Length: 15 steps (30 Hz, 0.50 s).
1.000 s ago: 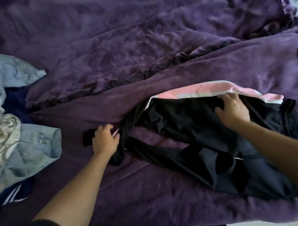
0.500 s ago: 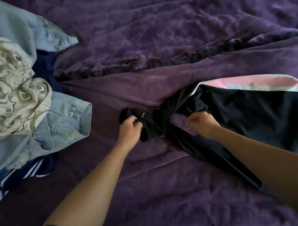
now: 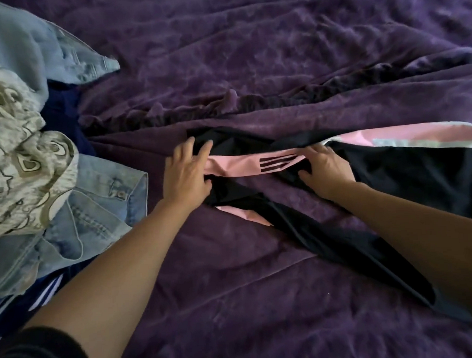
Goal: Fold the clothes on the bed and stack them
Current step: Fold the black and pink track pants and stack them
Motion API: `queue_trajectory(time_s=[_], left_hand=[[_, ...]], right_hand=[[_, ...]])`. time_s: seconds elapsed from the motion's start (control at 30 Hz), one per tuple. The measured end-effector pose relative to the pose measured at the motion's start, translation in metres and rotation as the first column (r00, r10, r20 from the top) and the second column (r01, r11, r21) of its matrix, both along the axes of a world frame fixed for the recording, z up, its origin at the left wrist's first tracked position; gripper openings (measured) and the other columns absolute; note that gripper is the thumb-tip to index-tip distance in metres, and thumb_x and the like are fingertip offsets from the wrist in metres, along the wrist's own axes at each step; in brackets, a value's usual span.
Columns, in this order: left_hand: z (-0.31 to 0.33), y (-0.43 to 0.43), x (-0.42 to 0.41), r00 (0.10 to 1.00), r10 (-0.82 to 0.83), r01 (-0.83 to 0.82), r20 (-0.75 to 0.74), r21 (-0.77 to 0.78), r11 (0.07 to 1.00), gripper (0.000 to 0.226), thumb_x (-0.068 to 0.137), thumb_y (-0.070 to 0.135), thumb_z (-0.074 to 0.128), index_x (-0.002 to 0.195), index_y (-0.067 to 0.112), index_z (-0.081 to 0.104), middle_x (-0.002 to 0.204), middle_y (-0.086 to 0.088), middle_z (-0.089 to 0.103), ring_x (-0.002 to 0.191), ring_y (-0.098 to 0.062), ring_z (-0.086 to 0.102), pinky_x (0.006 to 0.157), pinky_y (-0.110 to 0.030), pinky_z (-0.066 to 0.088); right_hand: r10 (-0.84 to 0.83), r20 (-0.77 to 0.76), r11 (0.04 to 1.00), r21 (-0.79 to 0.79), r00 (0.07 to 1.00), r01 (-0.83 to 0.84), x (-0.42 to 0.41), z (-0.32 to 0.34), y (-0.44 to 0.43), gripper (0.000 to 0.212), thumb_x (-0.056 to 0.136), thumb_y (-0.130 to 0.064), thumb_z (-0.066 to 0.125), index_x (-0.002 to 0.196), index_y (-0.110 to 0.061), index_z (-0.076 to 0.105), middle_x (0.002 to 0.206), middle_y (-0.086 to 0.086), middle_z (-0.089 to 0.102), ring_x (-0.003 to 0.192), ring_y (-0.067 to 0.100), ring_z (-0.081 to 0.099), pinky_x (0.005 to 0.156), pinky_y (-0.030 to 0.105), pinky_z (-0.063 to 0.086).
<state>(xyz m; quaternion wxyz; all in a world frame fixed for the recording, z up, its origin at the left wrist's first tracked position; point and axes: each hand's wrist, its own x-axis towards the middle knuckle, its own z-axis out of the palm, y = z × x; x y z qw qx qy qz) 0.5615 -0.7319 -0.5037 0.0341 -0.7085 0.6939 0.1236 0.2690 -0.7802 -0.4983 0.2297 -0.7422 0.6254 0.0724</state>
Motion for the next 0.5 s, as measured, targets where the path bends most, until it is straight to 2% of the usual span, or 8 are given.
queue_trajectory(time_s=[0.07,0.13,0.17,0.23,0.27,0.33,0.4,0.5], left_hand=[[-0.017,-0.011,0.001,0.995,0.093,-0.095,0.03,0.083,0.992,0.053,0.082,0.023,0.067,0.133,0.022,0.052,0.144,-0.011,0.035,0.13,-0.032,0.034,0.099,-0.046,0.035],[-0.02,-0.018,0.006,0.988,0.156,-0.156,-0.017,0.014,0.988,0.025,0.086,0.02,0.062,0.11,0.014,0.067,0.136,-0.011,0.045,0.124,-0.033,0.039,0.095,-0.046,0.035],[-0.016,-0.021,0.008,0.987,0.148,-0.152,-0.068,-0.056,0.987,0.02,0.085,0.02,0.063,0.1,0.009,0.068,0.132,-0.011,0.049,0.122,-0.034,0.043,0.093,-0.046,0.036],[0.003,-0.026,0.012,0.957,0.13,-0.177,-0.26,-0.164,0.97,0.018,0.08,0.021,0.062,0.085,0.004,0.068,0.114,-0.012,0.062,0.109,-0.032,0.054,0.086,-0.043,0.041],[0.017,-0.032,0.016,0.904,0.165,-0.246,-0.395,-0.162,0.956,0.02,0.077,0.022,0.059,0.079,0.004,0.067,0.095,-0.011,0.066,0.095,-0.03,0.059,0.079,-0.039,0.043],[0.039,-0.049,0.024,0.732,0.302,-0.403,-0.611,-0.03,0.915,0.018,0.071,0.023,0.054,0.073,0.008,0.064,0.07,-0.007,0.062,0.069,-0.021,0.058,0.066,-0.032,0.042],[0.041,-0.073,0.034,0.63,0.422,-0.512,-0.652,0.06,0.857,0.013,0.067,0.023,0.058,0.076,0.016,0.063,0.071,-0.008,0.064,0.067,-0.018,0.058,0.065,-0.028,0.044],[0.024,-0.095,0.046,0.65,0.56,-0.641,-0.514,0.026,0.767,0.02,0.077,0.025,0.068,0.093,0.014,0.064,0.093,-0.01,0.069,0.088,-0.024,0.064,0.079,-0.031,0.048]], right_hand=[[0.018,-0.075,1.0,0.002,0.997,-0.018,0.002,-0.014,-0.006,0.058,0.083,-0.029,0.066,0.137,-0.026,0.047,0.139,0.005,0.041,0.128,0.03,0.037,0.088,0.044,0.046],[-0.006,-0.14,1.0,-0.007,0.99,0.005,0.0,-0.022,-0.011,0.041,0.088,-0.029,0.06,0.128,-0.024,0.057,0.137,0.005,0.044,0.129,0.029,0.036,0.089,0.044,0.045],[-0.035,-0.129,0.999,-0.01,0.991,0.034,-0.002,-0.022,-0.015,0.032,0.091,-0.028,0.057,0.122,-0.021,0.063,0.132,0.006,0.05,0.126,0.03,0.04,0.089,0.044,0.045],[-0.131,0.008,0.991,0.007,0.991,0.131,-0.005,-0.016,-0.02,0.025,0.093,-0.03,0.056,0.112,-0.018,0.066,0.118,0.009,0.062,0.115,0.032,0.052,0.086,0.04,0.045],[-0.18,0.103,0.983,0.0,0.978,0.181,-0.006,-0.009,-0.026,0.023,0.092,-0.032,0.057,0.107,-0.016,0.067,0.11,0.012,0.067,0.107,0.034,0.058,0.083,0.039,0.045],[-0.237,0.229,0.965,-0.053,0.944,0.255,-0.007,0.006,-0.044,0.025,0.092,-0.034,0.059,0.099,-0.012,0.069,0.097,0.017,0.07,0.095,0.036,0.063,0.079,0.038,0.046],[-0.251,0.241,0.954,-0.101,0.938,0.281,-0.004,0.016,-0.072,0.026,0.092,-0.032,0.058,0.099,-0.009,0.07,0.097,0.02,0.07,0.095,0.038,0.063,0.079,0.038,0.045],[-0.286,0.196,0.946,-0.1,0.938,0.309,0.001,0.018,-0.105,0.025,0.091,-0.024,0.054,0.109,-0.013,0.068,0.11,0.02,0.067,0.106,0.039,0.059,0.087,0.039,0.044]])
